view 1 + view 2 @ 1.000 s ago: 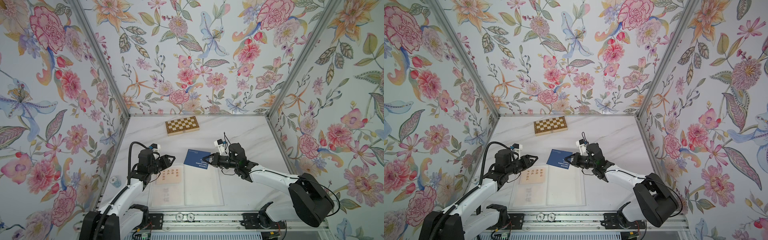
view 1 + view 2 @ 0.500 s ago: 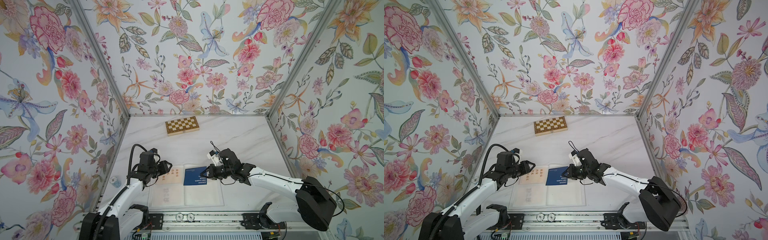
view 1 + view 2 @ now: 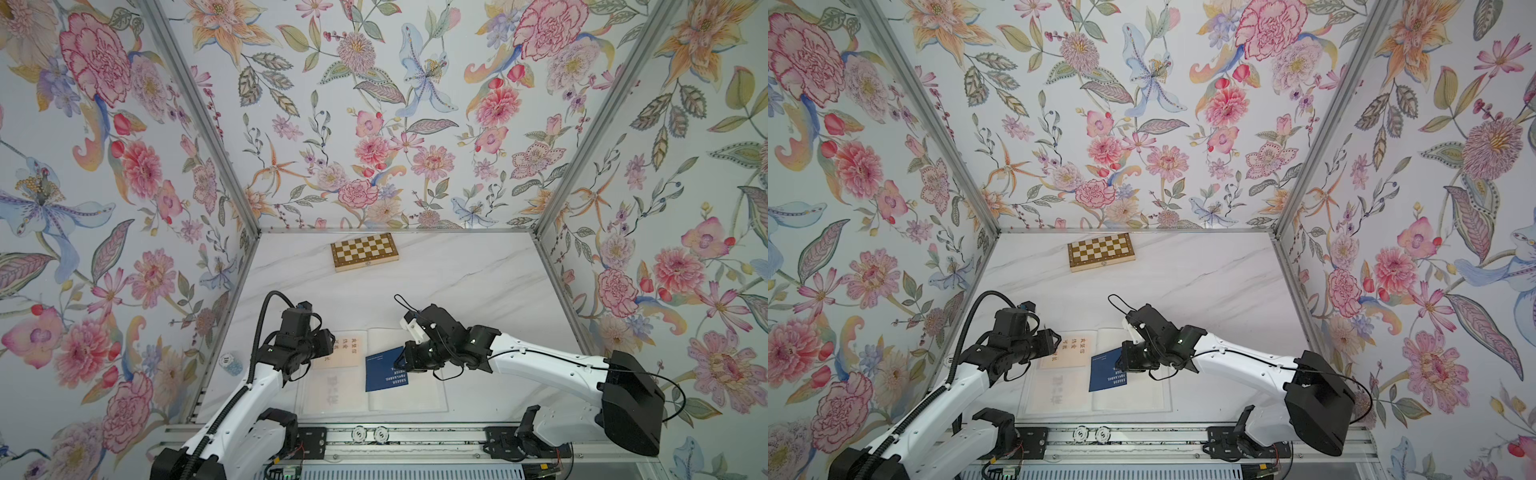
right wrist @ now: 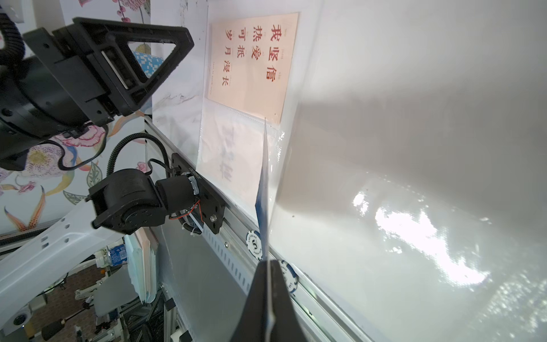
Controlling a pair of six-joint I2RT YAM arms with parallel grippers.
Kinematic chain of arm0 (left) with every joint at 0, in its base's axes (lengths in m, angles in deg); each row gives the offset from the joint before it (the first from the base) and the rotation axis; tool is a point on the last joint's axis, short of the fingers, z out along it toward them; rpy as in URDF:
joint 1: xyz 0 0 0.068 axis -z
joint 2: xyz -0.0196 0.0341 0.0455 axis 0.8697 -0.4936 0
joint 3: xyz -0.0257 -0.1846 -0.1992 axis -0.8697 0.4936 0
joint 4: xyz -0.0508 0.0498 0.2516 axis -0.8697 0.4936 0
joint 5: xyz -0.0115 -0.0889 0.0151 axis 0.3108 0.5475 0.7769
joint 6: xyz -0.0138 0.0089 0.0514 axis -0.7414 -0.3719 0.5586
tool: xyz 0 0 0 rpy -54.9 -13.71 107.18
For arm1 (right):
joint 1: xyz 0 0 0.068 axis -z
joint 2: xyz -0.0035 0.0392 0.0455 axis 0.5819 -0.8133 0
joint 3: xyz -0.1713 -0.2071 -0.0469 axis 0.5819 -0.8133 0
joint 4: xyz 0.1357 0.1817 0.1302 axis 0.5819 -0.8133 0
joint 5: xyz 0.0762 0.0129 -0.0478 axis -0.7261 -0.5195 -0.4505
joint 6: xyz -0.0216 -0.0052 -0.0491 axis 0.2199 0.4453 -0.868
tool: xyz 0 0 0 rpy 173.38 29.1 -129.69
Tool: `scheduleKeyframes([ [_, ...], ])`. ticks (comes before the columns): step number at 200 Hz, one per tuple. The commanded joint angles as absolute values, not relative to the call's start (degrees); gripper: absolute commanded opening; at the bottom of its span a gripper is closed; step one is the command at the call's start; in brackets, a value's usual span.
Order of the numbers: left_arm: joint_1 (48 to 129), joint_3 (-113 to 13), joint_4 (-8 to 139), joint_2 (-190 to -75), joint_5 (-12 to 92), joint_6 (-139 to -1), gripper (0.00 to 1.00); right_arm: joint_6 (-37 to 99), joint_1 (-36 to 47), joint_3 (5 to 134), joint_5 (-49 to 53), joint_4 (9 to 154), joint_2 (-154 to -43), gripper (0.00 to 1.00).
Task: Place the photos into the photo albums
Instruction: Insert the photo into the photo album.
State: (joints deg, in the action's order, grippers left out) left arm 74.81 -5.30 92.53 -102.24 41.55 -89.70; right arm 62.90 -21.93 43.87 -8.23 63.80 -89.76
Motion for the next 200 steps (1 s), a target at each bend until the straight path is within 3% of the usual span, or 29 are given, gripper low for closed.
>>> scheduleKeyframes([
  [1, 75.28, -4.12, 94.17, -102.19, 37.89, -88.39, 0.47, 62.28, -24.03, 46.88, -1.84, 56.92, -91.76, 0.0],
  [200, 73.64, -1.15, 90.32, -102.2, 32.03, -86.48, 0.48, 62.51, -29.66, 57.7, 5.05, 46.4, -98.26, 0.0],
])
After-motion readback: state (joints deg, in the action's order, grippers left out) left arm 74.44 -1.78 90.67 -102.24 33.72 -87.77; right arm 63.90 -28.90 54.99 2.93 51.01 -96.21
